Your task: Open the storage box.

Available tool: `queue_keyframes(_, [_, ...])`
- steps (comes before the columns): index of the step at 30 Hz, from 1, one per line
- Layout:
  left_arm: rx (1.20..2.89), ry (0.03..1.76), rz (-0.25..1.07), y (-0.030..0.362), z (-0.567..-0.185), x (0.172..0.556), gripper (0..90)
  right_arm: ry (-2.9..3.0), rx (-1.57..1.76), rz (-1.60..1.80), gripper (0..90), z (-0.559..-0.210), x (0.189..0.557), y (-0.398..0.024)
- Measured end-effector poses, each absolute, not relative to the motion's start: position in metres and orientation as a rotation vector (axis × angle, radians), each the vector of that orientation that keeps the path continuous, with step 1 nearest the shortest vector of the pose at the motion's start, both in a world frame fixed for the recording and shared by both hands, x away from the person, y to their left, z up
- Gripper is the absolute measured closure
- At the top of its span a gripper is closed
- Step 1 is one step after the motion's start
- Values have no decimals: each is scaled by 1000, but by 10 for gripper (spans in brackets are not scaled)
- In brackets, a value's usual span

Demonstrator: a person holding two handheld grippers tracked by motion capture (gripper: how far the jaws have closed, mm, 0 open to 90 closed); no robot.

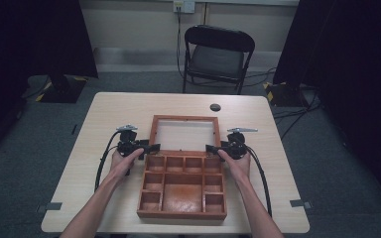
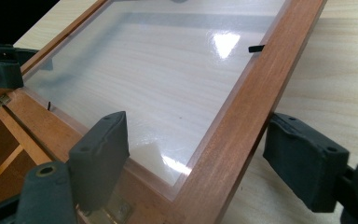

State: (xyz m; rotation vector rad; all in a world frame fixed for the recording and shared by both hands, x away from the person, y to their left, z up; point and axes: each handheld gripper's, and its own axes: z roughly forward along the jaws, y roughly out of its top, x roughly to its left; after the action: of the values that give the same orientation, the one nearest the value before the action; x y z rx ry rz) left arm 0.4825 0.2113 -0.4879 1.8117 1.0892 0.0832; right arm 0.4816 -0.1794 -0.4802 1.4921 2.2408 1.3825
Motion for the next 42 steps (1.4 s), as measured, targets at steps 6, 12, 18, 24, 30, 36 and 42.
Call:
queue_keyframes(6, [1826,1087,82,210,-486,483,312,2210,1532,1367,241,-481,482,-182])
queue_keyframes(12, [1833,1078,92,209,-483,481,285,2202,1491,1395,229,-469,479,-186])
queue_keyframes(18, [1845,1064,114,211,-477,478,273,2200,1491,1388,218,-468,477,-191])
queue_keyframes(24, [1856,1055,149,218,-470,470,263,2197,1478,1391,198,-461,470,-199])
queue_keyframes(30, [1862,1041,173,228,-468,459,258,2194,1457,1380,168,-453,456,-210])
queue_keyframes(36, [1880,1039,200,238,-466,447,258,2197,1456,1343,154,-450,444,-221])
queue_keyframes(42, [1895,1048,231,251,-462,436,253,2173,1469,1340,167,-445,428,-234])
